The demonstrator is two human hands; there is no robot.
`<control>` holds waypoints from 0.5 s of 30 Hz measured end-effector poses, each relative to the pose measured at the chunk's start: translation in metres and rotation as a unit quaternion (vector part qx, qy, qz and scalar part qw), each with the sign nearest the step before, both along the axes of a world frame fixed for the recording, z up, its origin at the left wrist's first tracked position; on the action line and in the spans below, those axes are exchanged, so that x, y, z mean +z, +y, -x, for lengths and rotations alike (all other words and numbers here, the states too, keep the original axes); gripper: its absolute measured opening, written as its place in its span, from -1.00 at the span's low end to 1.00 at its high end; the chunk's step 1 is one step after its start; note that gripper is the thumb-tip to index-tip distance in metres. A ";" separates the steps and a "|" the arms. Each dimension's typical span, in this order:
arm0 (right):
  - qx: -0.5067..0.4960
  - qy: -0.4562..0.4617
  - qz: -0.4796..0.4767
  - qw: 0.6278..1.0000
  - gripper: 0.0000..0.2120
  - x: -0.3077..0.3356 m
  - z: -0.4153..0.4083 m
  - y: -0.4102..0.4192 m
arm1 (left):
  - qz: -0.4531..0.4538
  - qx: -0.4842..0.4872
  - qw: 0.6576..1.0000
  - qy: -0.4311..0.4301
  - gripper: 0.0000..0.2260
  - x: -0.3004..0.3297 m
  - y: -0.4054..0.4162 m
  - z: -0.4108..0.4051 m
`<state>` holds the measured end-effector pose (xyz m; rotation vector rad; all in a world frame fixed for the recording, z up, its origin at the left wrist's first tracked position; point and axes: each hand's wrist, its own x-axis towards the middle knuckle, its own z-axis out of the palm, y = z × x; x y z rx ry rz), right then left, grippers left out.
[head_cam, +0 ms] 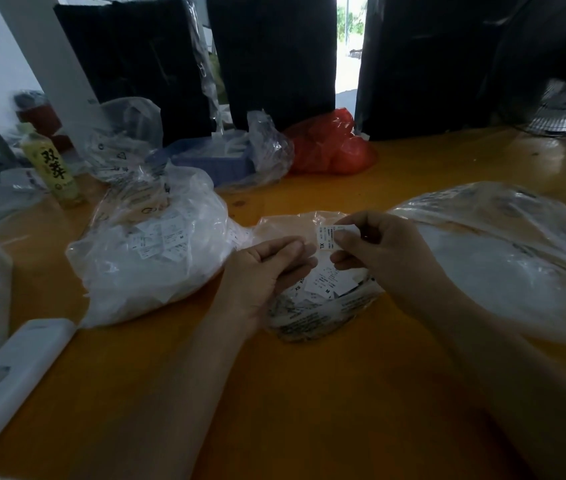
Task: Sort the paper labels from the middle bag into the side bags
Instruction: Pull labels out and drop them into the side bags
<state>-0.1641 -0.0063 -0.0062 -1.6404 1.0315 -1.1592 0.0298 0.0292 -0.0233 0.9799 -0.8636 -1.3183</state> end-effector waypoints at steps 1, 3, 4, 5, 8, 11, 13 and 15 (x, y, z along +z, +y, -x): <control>0.003 0.003 0.000 1.000 -0.92 0.000 -0.001 0.000 | 0.000 0.002 1.000 -0.001 -0.79 0.000 0.000 0.000; 0.008 0.015 0.003 1.000 -0.93 -0.001 -0.001 0.000 | 0.000 0.003 1.000 0.001 -0.75 0.001 0.000 0.001; 0.014 0.022 0.002 1.000 -0.93 -0.001 -0.002 -0.001 | 0.001 0.003 1.000 0.003 -0.72 0.001 0.000 0.001; 0.020 0.029 0.002 0.999 -0.93 -0.001 -0.002 0.000 | 0.002 0.002 1.000 0.004 -0.70 0.001 0.000 0.001; 0.005 0.035 0.021 0.999 -0.93 -0.002 -0.002 0.000 | 0.003 0.005 1.000 0.005 -0.70 -0.001 -0.001 -0.001; -0.031 -0.001 0.041 0.999 -0.90 0.000 0.000 0.000 | -0.002 0.003 1.000 0.009 -0.77 -0.002 -0.002 -0.002; -0.034 -0.012 0.039 0.999 -0.90 0.000 0.001 -0.001 | -0.001 0.000 1.000 0.005 -0.75 -0.002 -0.002 -0.002; -0.032 0.012 0.046 0.998 -0.93 -0.002 -0.001 -0.001 | 0.001 0.000 1.000 0.001 -0.75 -0.002 -0.002 -0.001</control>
